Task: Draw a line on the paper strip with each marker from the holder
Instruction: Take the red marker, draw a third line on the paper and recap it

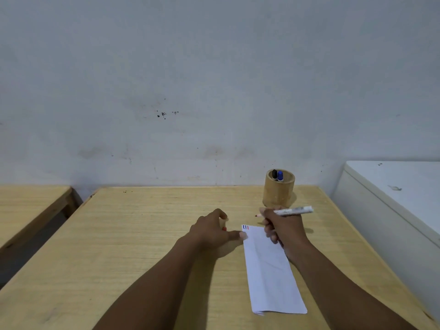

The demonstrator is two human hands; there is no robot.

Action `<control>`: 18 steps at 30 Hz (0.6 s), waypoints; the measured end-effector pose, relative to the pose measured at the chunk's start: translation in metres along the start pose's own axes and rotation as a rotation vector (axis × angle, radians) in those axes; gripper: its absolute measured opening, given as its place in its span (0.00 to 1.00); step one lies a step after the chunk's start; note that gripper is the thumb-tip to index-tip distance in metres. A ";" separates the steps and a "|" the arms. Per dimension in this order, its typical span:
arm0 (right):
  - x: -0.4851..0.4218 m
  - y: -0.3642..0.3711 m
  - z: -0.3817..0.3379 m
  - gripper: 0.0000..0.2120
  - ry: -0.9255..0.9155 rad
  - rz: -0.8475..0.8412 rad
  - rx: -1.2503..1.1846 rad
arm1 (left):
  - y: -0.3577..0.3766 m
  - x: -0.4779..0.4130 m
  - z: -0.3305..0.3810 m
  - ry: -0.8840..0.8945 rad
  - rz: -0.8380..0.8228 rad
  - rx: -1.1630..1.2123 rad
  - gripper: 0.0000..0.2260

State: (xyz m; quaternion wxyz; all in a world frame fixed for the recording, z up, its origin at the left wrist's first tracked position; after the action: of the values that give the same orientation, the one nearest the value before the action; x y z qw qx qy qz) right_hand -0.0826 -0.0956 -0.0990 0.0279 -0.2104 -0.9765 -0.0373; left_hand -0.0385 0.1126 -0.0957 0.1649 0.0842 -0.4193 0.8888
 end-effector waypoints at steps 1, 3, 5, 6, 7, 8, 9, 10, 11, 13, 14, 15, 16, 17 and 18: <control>-0.001 -0.005 -0.004 0.05 0.019 0.035 -0.073 | -0.005 -0.001 -0.001 0.026 -0.023 0.042 0.28; -0.004 -0.014 -0.014 0.06 0.019 0.079 -0.186 | -0.015 -0.001 -0.003 0.098 0.034 0.047 0.09; -0.002 -0.017 -0.031 0.08 -0.002 0.069 -0.272 | -0.022 -0.001 -0.004 0.145 0.129 0.087 0.05; -0.001 -0.018 -0.040 0.08 0.002 0.058 -0.320 | -0.024 0.000 -0.003 0.154 0.152 0.150 0.07; 0.001 -0.018 -0.050 0.06 0.018 0.044 -0.367 | -0.027 0.002 0.002 0.161 0.158 0.259 0.09; 0.004 -0.017 -0.059 0.06 0.039 0.020 -0.408 | -0.031 0.003 0.007 0.160 0.158 0.398 0.10; 0.007 -0.015 -0.068 0.07 0.057 -0.013 -0.438 | -0.035 0.006 0.015 0.150 0.160 0.550 0.11; 0.010 -0.013 -0.077 0.08 0.066 -0.049 -0.459 | -0.039 0.009 0.025 0.127 0.153 0.695 0.11; 0.013 -0.010 -0.084 0.08 0.066 -0.082 -0.469 | -0.043 0.012 0.036 0.104 0.132 0.820 0.11; 0.016 -0.003 -0.093 0.07 0.034 -0.117 -0.456 | -0.047 0.016 0.059 0.081 0.073 0.962 0.11; 0.016 0.000 -0.096 0.07 0.007 -0.115 -0.439 | -0.048 0.017 0.069 0.084 0.046 0.998 0.11; 0.016 0.003 -0.099 0.06 -0.024 -0.106 -0.424 | -0.050 0.019 0.077 0.087 0.024 1.028 0.11; 0.016 0.005 -0.102 0.05 -0.050 -0.096 -0.414 | -0.050 0.019 0.083 0.088 0.008 1.053 0.11; 0.017 0.008 -0.105 0.05 -0.070 -0.088 -0.410 | -0.051 0.020 0.088 0.092 -0.002 1.072 0.12; 0.017 0.010 -0.107 0.05 -0.082 -0.082 -0.412 | -0.051 0.020 0.091 0.100 -0.007 1.085 0.13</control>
State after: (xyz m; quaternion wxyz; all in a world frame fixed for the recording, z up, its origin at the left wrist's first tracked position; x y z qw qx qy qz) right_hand -0.0901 -0.0890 0.0096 -0.0568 -0.1731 -0.9563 -0.2285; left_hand -0.0380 0.0768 0.0042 0.1205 0.1164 0.1080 0.9799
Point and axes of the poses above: each hand's wrist, its own x-axis away from the middle knuckle, its own y-axis out of the palm, z = x × y, the point moved 4 cm from there along -x, towards the middle knuckle, and after that the axes turned 6 degrees about -y, right-handed, at the moved point
